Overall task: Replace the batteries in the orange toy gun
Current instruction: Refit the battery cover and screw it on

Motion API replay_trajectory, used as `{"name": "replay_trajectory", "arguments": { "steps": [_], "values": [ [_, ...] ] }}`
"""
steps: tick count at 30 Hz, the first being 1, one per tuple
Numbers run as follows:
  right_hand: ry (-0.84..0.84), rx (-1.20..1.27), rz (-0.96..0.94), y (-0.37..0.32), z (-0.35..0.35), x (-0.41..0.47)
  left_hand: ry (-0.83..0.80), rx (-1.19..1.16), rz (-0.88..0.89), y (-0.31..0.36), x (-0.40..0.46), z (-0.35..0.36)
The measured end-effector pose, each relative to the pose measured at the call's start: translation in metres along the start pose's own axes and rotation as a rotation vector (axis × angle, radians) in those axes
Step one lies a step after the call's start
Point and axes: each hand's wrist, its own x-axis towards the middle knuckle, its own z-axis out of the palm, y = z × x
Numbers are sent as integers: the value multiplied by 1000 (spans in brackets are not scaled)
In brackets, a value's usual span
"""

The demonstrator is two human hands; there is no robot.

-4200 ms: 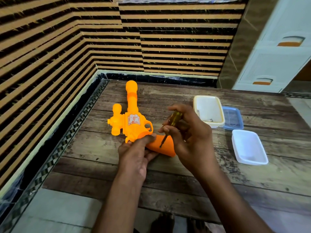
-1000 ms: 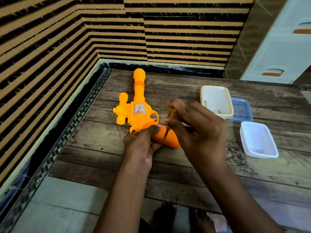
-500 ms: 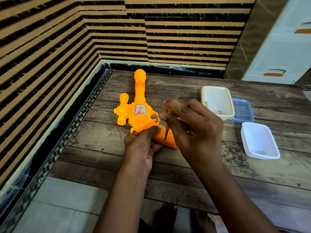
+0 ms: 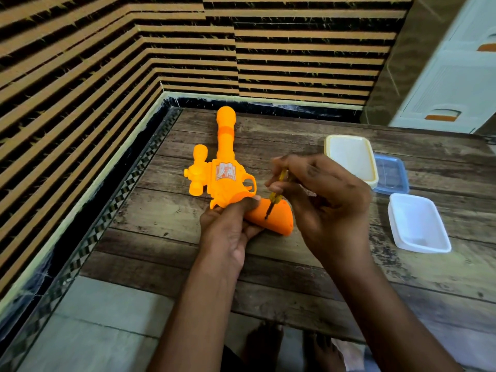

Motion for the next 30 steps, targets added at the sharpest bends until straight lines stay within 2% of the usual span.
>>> {"name": "replay_trajectory", "arguments": {
  "steps": [4, 6, 10, 18, 21, 25, 30],
  "values": [
    [60, -165, -56, -2, 6, -1, -16, 1, -4, 1, -2, 0],
    [37, -146, -75, -4, 7, -1, -20, -12, -4, 1, -4, 0],
    [-54, 71, -9, -3, 6, 0, -22, -19, 0, 2, -6, 1],
    [11, -99, -47, -1, 10, 2, -23, 7, 5, 1, -2, -1],
    [-44, 20, -61, -4, 12, 3, -32, 6, 12, 1, -3, 0],
    [-90, 176, 30, -4, 5, 3, -11, -11, 3, 1, -3, 1],
    [23, -27, -12, -3, 7, 1, -19, 0, -2, 2, -4, -1]
  ]
}}
